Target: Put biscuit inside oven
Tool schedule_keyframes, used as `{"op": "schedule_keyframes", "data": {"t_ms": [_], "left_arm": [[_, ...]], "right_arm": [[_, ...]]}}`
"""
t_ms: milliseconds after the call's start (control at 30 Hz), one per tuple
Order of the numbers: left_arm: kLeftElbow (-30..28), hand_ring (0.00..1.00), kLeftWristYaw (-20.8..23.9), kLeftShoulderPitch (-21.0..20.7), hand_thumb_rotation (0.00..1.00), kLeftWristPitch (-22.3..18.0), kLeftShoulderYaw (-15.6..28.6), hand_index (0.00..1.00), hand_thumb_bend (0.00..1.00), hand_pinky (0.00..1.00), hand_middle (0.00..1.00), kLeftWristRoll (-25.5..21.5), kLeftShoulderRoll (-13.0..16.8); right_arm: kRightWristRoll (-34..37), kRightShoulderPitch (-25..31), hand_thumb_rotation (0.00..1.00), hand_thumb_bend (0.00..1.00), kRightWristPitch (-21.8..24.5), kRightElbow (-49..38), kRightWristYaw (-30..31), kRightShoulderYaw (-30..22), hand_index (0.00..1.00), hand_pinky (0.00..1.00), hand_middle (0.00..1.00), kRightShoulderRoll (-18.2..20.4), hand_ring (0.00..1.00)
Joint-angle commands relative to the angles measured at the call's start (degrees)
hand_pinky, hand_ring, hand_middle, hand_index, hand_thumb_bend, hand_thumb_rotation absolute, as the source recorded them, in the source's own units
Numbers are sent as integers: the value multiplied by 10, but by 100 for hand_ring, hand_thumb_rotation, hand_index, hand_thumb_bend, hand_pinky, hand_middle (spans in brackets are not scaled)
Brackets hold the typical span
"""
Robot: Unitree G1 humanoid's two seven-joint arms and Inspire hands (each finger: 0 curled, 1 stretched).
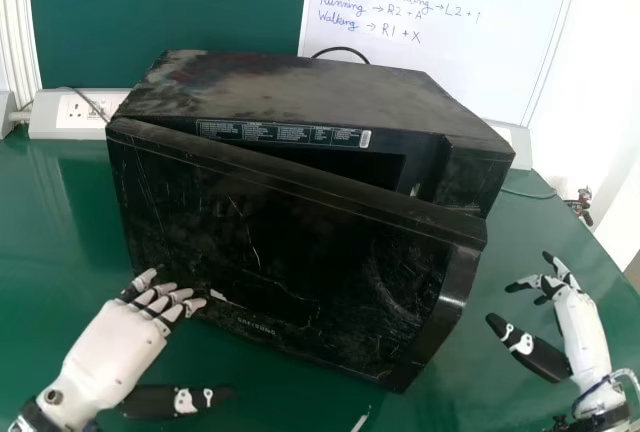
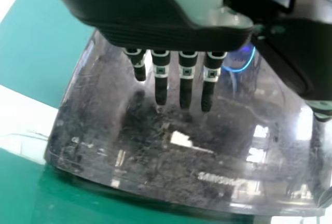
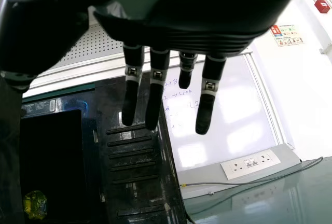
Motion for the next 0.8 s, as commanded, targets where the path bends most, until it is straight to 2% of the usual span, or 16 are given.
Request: {"op": "schedule_keyframes", "data": {"t_ms": [0,100,267,400,567,767], "left_arm": [[-13,87,-19,-8,79,21,-11,84,75,90,88,-6,10],[-18,85,-40,-21,77,46,-20,84,75,87,87,-13,15],[-2,84,-49,-50,81,72,-38,86,74,86,87,-15,24],[31,87,-46,-80,91,86,-58,90,75,89,90,-8,34],[71,90,-40,-127,98,94,-88,92,76,96,93,-11,42],[101,89,-40,-178,93,101,-117,92,74,95,93,-24,44]], "right_arm": [[3,8,18,98,5,-10,2,-4,61,51,65,2,62],[4,7,17,98,11,-16,4,-1,61,51,65,5,62],[2,5,17,98,22,-22,8,4,62,52,66,7,63],[3,4,16,97,22,-22,9,6,61,51,66,7,63],[8,2,15,98,13,-17,7,6,61,51,65,7,62],[3,3,17,98,19,-19,10,6,61,53,66,6,63]]}}
